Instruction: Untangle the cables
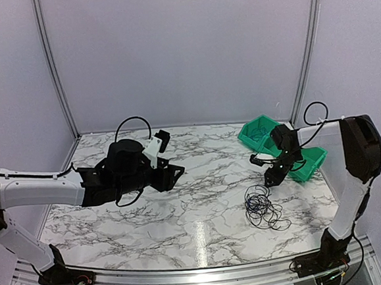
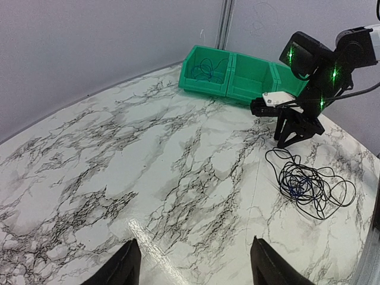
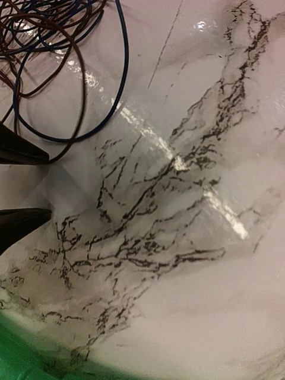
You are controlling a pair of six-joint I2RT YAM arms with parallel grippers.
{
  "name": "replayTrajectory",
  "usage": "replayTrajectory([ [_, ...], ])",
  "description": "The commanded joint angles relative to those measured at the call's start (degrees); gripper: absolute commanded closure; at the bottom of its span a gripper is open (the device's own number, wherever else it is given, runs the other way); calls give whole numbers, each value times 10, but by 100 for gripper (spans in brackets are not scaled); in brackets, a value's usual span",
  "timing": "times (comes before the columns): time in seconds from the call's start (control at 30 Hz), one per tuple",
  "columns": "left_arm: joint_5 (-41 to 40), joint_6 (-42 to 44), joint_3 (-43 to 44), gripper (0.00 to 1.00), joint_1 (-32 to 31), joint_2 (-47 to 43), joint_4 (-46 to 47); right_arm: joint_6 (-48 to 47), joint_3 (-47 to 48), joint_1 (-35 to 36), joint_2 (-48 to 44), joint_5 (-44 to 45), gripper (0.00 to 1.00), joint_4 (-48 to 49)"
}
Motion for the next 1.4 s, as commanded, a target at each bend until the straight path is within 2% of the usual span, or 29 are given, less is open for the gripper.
replayTrajectory([
  [0.0, 4, 1, 23, 34, 1, 7, -10, 29, 26, -3, 26, -58, 75, -51],
  [0.1, 4, 1, 24, 34, 1, 8, -11, 39, 34, -3, 33, -83, 76, -62],
  [0.33, 5, 1, 26, 34, 1, 7, -14, 56, 35, -5, 17, -81, 66, -76],
  [0.57, 7, 1, 28, 34, 0, 7, -17, 62, 34, -5, 21, -124, 65, -96],
  [0.73, 6, 1, 30, 34, 0, 9, -20, 61, 46, -5, 31, -163, 72, -107],
  [0.8, 5, 1, 32, 34, 0, 10, -22, 63, 48, -5, 26, -156, 78, -105],
  [0.83, 5, 1, 35, 34, 0, 13, -26, 64, 47, -5, 20, -145, 85, -104],
  [0.9, 5, 1, 38, 34, 0, 16, -31, 64, 44, -5, 16, -142, 89, -103],
  [1.2, 5, 1, 48, 34, -1, 25, -43, 69, 46, -7, -8, -140, 100, -92],
  [1.37, 8, 8, 46, 34, -1, 25, -41, 55, 55, -8, -41, -165, 100, -83],
])
